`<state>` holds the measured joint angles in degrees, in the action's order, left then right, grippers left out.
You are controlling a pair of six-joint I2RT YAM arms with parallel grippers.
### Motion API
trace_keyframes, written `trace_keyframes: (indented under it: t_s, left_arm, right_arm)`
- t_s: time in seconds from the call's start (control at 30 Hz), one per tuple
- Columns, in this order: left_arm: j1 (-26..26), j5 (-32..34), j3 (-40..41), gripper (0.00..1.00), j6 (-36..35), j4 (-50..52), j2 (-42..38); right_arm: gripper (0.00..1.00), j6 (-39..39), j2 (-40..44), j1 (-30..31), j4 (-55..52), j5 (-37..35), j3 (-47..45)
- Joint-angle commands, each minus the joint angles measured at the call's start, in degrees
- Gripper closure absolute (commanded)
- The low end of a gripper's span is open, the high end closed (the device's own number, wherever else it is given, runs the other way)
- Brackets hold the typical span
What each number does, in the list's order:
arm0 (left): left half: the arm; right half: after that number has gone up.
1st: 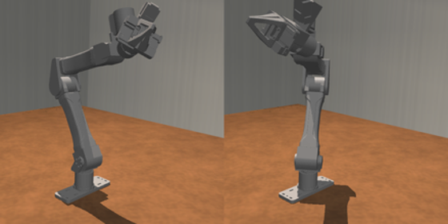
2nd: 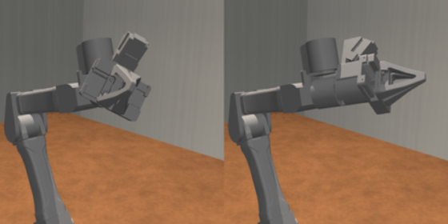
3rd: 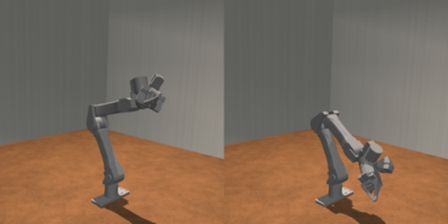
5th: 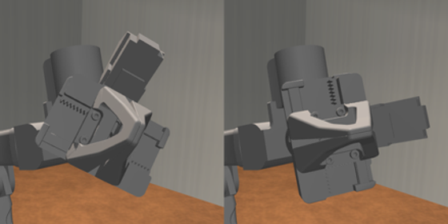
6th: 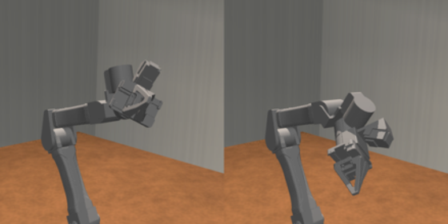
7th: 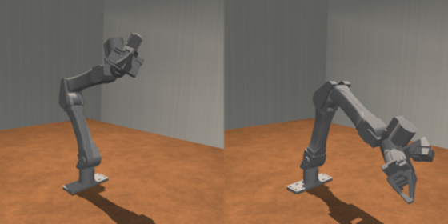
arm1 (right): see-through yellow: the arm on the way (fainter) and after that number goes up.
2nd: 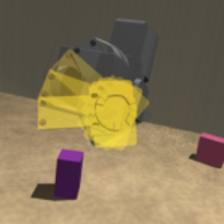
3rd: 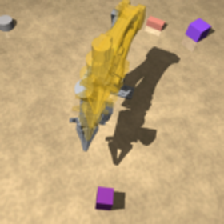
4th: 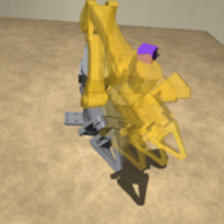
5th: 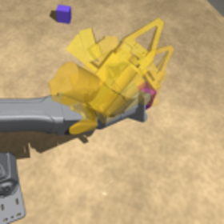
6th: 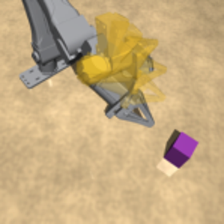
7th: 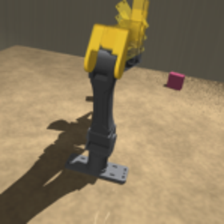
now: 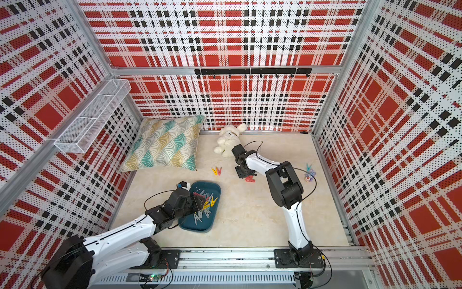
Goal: Put the clothespins into the storage box
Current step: Pick up the clothespin from the center of the board.
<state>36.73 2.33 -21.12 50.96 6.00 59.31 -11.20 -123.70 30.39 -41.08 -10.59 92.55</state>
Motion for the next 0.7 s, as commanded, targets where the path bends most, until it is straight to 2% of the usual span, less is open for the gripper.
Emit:
trace_keyframes:
  t_s: [0.0,0.33,0.57,0.67]
  left_arm:
    - [-0.4,-0.2,-0.4,0.52,-0.2,-1.3,-0.2]
    - [-0.4,-0.3,-2.9,0.52,-0.8,-1.6,0.5]
    - [0.2,-0.8,-7.3,0.52,-2.7,-2.3,2.3]
    - [0.9,-1.3,-9.4,0.51,-3.4,-3.6,3.5]
  right_arm:
    - [0.69,-0.7,-1.5,-0.9,-0.9,-0.8,1.3]
    - [0.93,-3.3,0.3,-3.6,-0.4,-3.4,-0.1]
    - [1.0,-4.8,3.6,-4.9,-0.6,-5.5,-1.1]
    - [1.0,-5.4,6.0,-4.9,-0.8,-3.8,-1.8]
